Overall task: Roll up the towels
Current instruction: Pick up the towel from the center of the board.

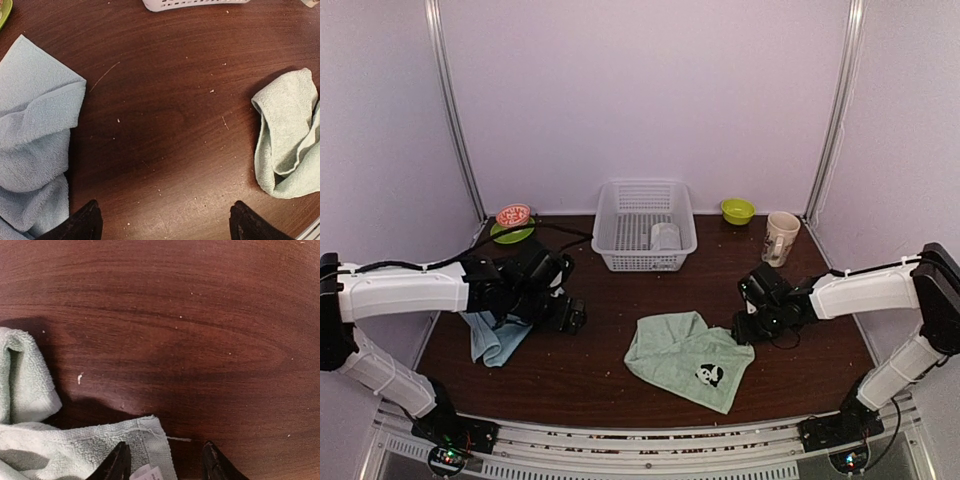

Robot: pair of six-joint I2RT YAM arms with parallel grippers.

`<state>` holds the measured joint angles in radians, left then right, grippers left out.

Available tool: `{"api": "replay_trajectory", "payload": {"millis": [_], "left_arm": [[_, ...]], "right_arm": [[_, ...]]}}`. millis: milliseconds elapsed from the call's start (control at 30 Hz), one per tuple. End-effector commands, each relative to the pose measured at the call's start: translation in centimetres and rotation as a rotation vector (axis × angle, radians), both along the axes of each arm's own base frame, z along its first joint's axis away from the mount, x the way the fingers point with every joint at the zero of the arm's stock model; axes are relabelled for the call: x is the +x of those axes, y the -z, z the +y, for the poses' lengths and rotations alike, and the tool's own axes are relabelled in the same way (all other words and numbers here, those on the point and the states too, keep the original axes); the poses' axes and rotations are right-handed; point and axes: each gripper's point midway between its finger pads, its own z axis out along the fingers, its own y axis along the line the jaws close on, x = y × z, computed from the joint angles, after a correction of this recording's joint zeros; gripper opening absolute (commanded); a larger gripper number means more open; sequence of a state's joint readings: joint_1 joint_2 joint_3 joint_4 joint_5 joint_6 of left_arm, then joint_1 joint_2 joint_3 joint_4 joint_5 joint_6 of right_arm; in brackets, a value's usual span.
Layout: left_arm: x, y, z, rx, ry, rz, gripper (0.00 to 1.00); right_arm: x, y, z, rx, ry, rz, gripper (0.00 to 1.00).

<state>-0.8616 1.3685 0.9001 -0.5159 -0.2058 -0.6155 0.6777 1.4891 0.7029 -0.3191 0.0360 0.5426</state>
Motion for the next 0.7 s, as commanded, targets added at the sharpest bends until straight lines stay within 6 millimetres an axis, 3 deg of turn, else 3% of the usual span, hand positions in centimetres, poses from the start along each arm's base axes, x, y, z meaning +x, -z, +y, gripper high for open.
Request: {"api": "replay_trajectory", "payload": {"millis": [0,200,300,367,400,533,667], "left_arm": [[1.2,-1.4,-1.4,-0.031,-0.004,-0.045,0.90],[1.4,-1.2,-1.3,-0.014,-0.012,-0.054,0.90],[1.2,-0.9,-1.2,-0.011,-0.018,-0.049,0.90],[1.0,-0.7,-1.1,-0.009,-0.016,-0.047,0.89],[0.9,-0.7,-1.0,-0.010,-0.016,-0.046,0.90],[0.7,-0.8,-0.6,-0.012,-0.018,-0.060,0.89],[1.1,-2.3,-0.2,-0.017,-0.038,-0.107,0.89]], "right_arm": [[0.7,0.2,-0.2,-0.049,0.004,0.015,0.47],[-1.5,2.7,-0.9,-0.172,-0.056,0.127,0.35],[-2.8,3.9,-0.7,-0.202,-0.090,0.177,0.18],[-3.0,3.9,-0.7,-0.191,-0.085,0.178,0.03],[-2.9,3.7,-0.8,-0.191,-0.076,0.166,0.00],[-1.2,0.0,0.1,-0.114,-0.046,0.050,0.00],[0.7,-7.9,2.6,0.045,-0.090,-0.150,0.00]]}}
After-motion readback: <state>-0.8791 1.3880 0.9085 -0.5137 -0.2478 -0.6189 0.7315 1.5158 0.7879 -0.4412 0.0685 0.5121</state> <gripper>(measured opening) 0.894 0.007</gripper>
